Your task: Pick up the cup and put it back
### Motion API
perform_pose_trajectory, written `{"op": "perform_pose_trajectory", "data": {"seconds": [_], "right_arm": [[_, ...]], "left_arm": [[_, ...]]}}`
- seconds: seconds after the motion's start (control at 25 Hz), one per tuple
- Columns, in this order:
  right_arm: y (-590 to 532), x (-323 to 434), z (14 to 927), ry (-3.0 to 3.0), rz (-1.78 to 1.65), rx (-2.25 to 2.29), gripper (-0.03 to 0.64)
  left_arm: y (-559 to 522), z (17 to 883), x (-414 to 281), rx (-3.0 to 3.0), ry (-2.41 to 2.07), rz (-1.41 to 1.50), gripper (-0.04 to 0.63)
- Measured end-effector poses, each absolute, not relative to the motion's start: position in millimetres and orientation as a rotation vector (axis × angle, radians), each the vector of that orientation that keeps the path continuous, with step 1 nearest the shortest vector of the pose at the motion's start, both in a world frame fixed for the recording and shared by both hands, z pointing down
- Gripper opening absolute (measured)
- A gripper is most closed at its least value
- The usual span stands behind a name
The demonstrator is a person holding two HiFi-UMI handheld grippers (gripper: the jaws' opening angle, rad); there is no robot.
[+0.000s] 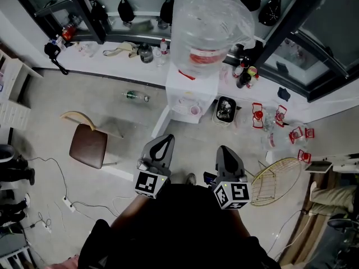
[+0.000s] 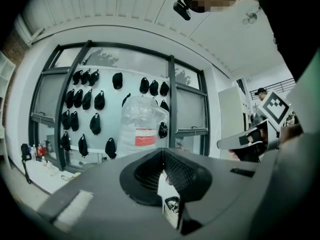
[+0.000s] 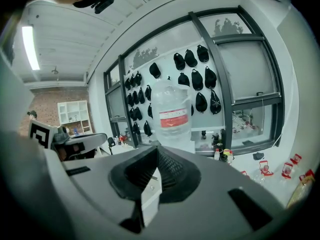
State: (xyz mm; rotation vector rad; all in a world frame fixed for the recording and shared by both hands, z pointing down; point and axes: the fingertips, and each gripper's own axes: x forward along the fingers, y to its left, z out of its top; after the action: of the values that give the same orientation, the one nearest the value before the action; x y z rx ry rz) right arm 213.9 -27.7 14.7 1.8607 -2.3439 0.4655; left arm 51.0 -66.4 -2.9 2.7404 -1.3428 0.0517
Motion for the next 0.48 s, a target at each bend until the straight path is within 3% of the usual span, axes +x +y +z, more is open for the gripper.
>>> {"op": "perform_pose_trajectory", "data": {"seconds": [0.48], "right_arm": [[-27.6,207.1,13.9,-2.345,0.458,1.848,-0.006]], "left_arm": [[-66.3,-4.3,46.4,2.748,-1.337,0.041,0.008]]}}
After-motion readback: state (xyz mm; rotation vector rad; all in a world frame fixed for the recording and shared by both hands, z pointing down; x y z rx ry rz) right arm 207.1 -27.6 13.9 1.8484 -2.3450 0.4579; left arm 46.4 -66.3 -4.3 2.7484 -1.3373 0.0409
